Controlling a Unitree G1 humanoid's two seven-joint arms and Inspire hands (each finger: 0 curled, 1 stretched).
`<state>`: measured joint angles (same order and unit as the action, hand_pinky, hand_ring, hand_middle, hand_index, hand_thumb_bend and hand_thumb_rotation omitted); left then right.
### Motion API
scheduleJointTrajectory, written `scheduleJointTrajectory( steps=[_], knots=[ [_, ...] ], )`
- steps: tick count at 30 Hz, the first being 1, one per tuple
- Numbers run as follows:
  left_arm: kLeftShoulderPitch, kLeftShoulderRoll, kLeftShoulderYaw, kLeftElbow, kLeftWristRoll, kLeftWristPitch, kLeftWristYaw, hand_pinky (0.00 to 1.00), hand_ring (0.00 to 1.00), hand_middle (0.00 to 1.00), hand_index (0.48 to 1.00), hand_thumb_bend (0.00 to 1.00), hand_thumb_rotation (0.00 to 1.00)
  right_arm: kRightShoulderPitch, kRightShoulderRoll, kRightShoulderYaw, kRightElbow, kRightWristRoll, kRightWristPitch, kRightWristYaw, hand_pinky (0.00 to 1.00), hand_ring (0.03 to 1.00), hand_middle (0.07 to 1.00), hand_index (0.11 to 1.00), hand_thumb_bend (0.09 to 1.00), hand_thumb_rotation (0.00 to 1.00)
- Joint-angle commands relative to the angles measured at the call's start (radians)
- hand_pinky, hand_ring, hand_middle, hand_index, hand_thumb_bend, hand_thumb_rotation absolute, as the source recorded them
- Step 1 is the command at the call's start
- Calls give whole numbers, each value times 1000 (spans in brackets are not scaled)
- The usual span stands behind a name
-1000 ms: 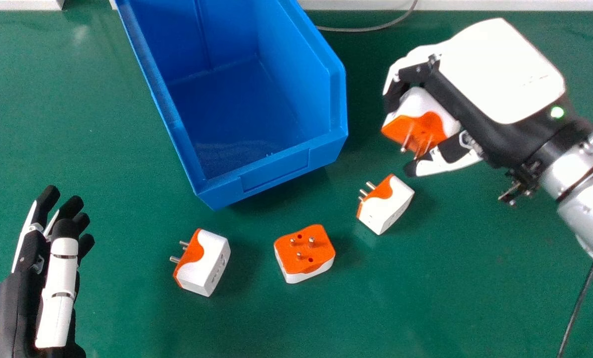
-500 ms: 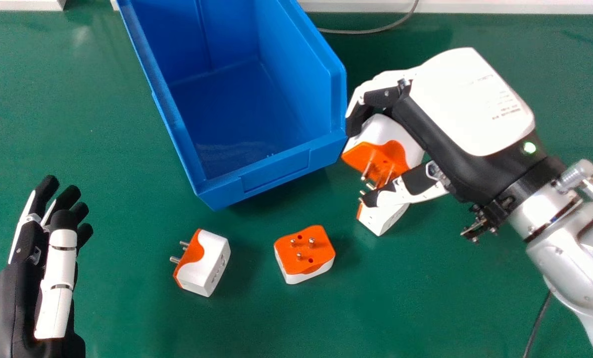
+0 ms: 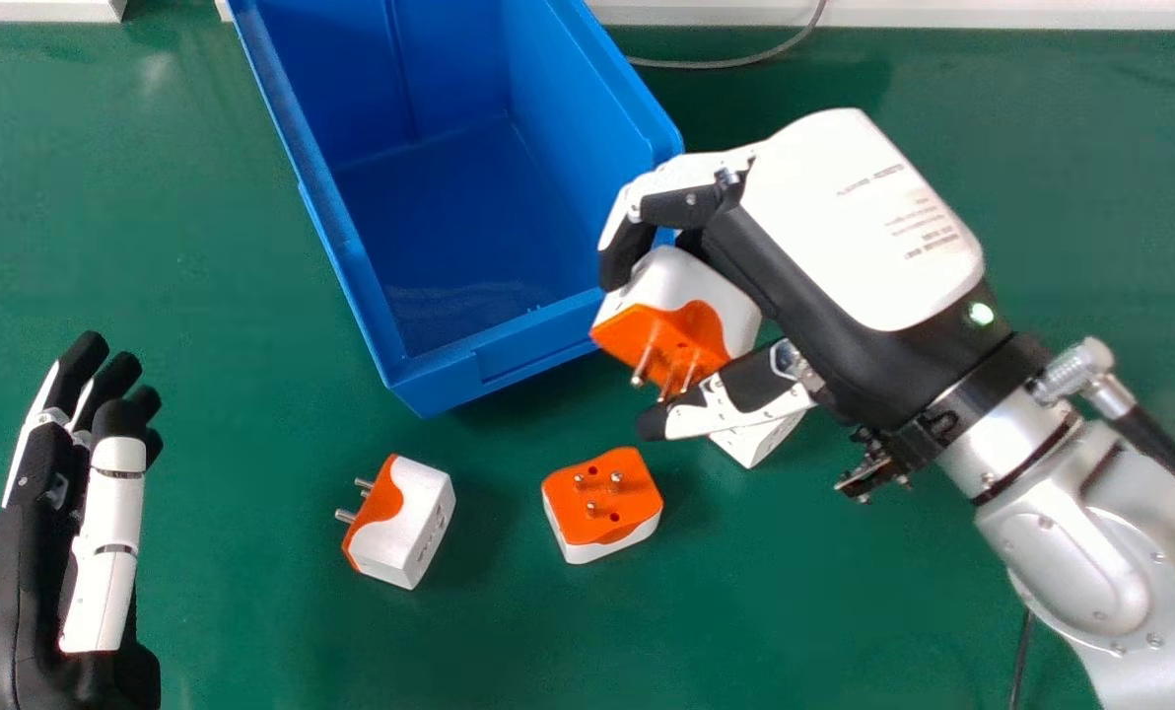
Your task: Pick all objects and put in blue box
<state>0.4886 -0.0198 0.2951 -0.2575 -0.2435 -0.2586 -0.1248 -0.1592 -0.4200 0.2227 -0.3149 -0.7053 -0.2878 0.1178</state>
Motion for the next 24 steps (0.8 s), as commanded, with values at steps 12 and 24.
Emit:
scheduleJointTrajectory(
  steps=[12,24],
  knots=[
    [7,24,12,-49,-4,3,-3,931,903,905,915,456,666,-103,97,70,79,-46,-38,-76,314,414,512,482,494,0],
    [12,21,8,-56,-18,14,-5,932,898,887,914,437,655,-268,168,126,276,-92,-12,-101,320,424,513,496,493,0]
  ],
)
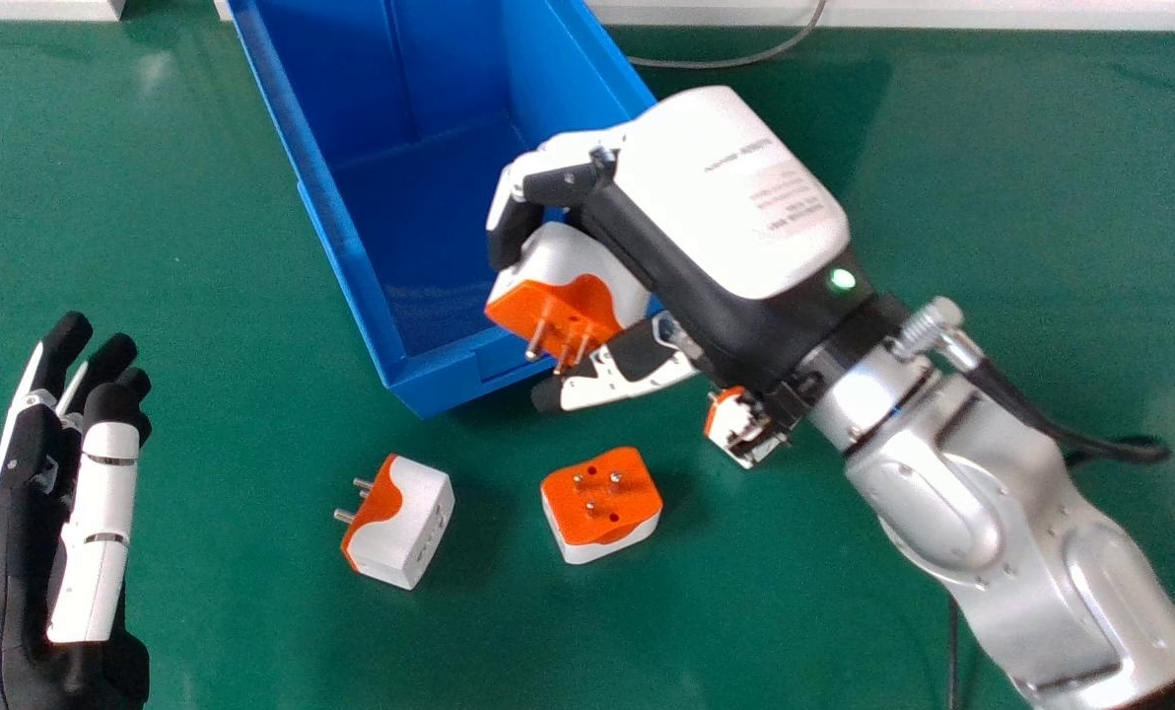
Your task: Pick all objects and put in blue box
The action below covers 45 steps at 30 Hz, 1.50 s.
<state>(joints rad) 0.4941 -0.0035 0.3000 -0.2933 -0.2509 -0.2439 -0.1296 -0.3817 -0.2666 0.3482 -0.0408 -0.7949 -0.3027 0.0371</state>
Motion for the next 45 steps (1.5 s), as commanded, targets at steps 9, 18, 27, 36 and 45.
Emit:
scheduleJointTrajectory(
  steps=[9,18,27,36,45],
  knots=[
    [3,3,-2,-15,-15,-5,-3,932,902,888,916,454,651,-202,73,47,213,-19,26,-61,316,429,523,493,492,0],
    [-5,12,0,-3,-17,-15,-16,932,905,895,913,459,657,-372,149,97,465,-49,90,-114,310,427,525,506,491,0],
    [-10,17,-5,-3,-10,0,-15,920,901,897,898,446,647,-585,235,136,828,-48,116,-256,303,432,540,508,490,0],
    [-12,20,1,17,-18,-17,-20,916,900,883,887,444,651,-736,295,163,1104,-37,123,-341,315,438,549,499,491,0],
    [-15,33,7,32,-20,-22,-34,921,901,882,888,443,651,-809,331,185,1270,-20,143,-383,319,437,547,498,492,0]
  ],
)
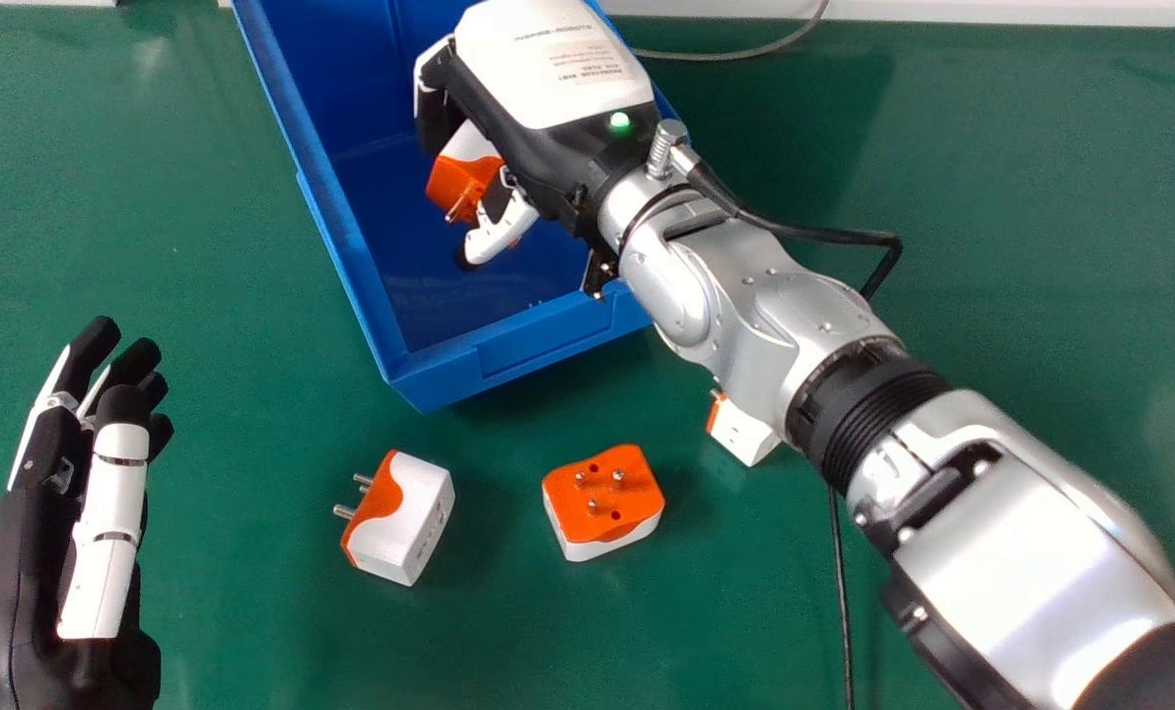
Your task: Pick all objects and put in blue box
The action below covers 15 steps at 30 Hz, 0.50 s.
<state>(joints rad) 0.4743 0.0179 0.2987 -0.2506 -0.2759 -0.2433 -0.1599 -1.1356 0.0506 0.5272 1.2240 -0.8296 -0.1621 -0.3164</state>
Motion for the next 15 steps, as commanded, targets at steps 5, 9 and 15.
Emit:
scheduleJointTrajectory(
  steps=[5,9,15],
  knots=[
    [8,7,8,-22,3,-13,5,922,902,881,889,451,663,-67,26,16,40,13,37,-27,323,432,540,497,494,0],
    [13,9,6,-24,9,-16,6,923,901,879,889,443,668,-72,28,25,53,11,64,-25,327,426,533,502,495,0],
    [10,8,3,-9,-9,-30,-12,927,904,882,892,428,683,-65,17,30,60,20,68,-7,327,425,528,511,495,0]
  ],
)
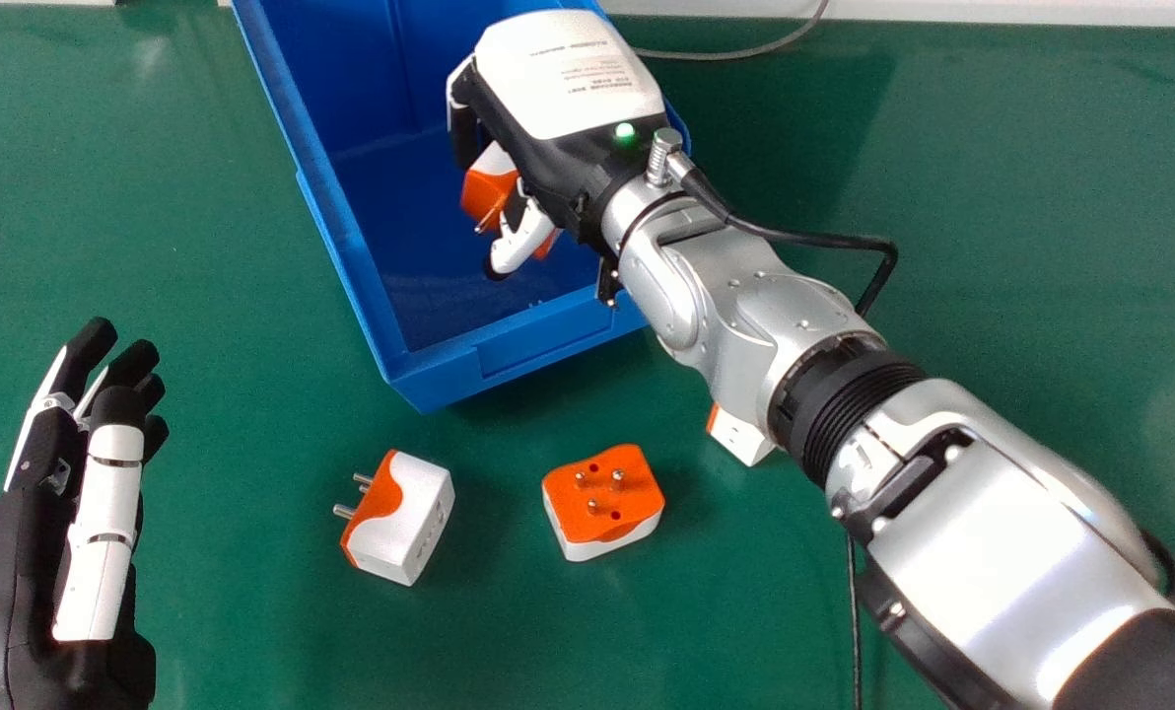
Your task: Pick all objects and put in blue box
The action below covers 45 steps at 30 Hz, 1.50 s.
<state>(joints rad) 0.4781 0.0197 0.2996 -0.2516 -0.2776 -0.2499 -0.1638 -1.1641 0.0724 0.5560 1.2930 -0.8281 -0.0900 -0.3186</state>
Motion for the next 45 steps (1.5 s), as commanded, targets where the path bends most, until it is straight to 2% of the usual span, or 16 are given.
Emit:
scheduleJointTrajectory(
  steps=[1,4,7,11,12,15,18,21,27,31,33,34,36,37,40,45],
  knots=[
    [2,4,2,1,-16,-30,-15,927,904,882,892,428,683,-32,-8,5,-9,15,-7,-11,327,425,528,511,495,0],
    [-5,4,3,16,-24,-40,-29,931,907,884,896,425,685,-26,-15,15,-10,9,-11,-5,326,426,528,511,495,0],
    [-1,2,4,8,-25,-32,-25,937,908,886,899,419,683,-15,-14,18,-13,12,-7,-17,325,426,527,511,495,0],
    [7,2,5,-6,-12,-20,-13,941,909,886,900,415,679,-3,-12,24,-13,11,-9,-31,324,425,524,512,495,0],
    [7,2,4,-6,-13,-21,-14,941,909,886,900,415,679,1,-12,25,-14,11,-12,-35,324,425,524,512,495,0],
    [4,4,1,1,-33,-36,-30,941,909,885,902,417,680,11,-6,11,-15,32,-12,-13,323,425,522,514,495,0],
    [1,2,0,-4,-40,-32,-31,945,910,886,906,417,681,17,-4,7,-16,46,-13,-2,321,426,522,517,495,0],
    [0,5,0,-8,-33,-29,-26,947,907,886,903,410,675,22,-7,14,-15,53,-17,-4,322,431,526,515,495,0],
    [1,3,-4,-15,-41,-22,-27,951,908,887,902,404,667,17,-1,32,-8,42,34,45,320,432,520,521,495,0],
    [3,2,-7,-22,-36,-21,-24,953,909,887,902,407,664,21,-1,59,-11,21,62,21,315,432,520,523,494,0],
    [3,1,-9,-29,-34,-9,-17,954,910,887,901,407,662,26,-6,62,-14,26,60,27,316,432,514,531,494,0],
    [3,0,-11,-31,-32,-4,-13,954,911,886,900,407,661,28,-9,62,-15,30,58,27,324,437,524,567,494,0],
    [-3,1,-13,-23,-20,-14,-10,956,913,885,897,409,657,30,-15,67,-16,31,56,36,420,544,635,662,572,32],
    [-5,3,-14,-19,-15,-17,-10,956,913,885,897,409,657,32,-17,70,-16,31,54,36,420,544,635,662,572,32],
    [-5,10,-17,-23,-5,-16,-10,947,909,881,898,406,655,34,-20,84,-17,23,58,34,536,678,772,788,620,132],
    [-7,11,-19,-22,-5,-19,-16,930,906,879,907,420,660,32,-15,103,-26,12,55,6,657,798,900,898,635,255]
  ],
)
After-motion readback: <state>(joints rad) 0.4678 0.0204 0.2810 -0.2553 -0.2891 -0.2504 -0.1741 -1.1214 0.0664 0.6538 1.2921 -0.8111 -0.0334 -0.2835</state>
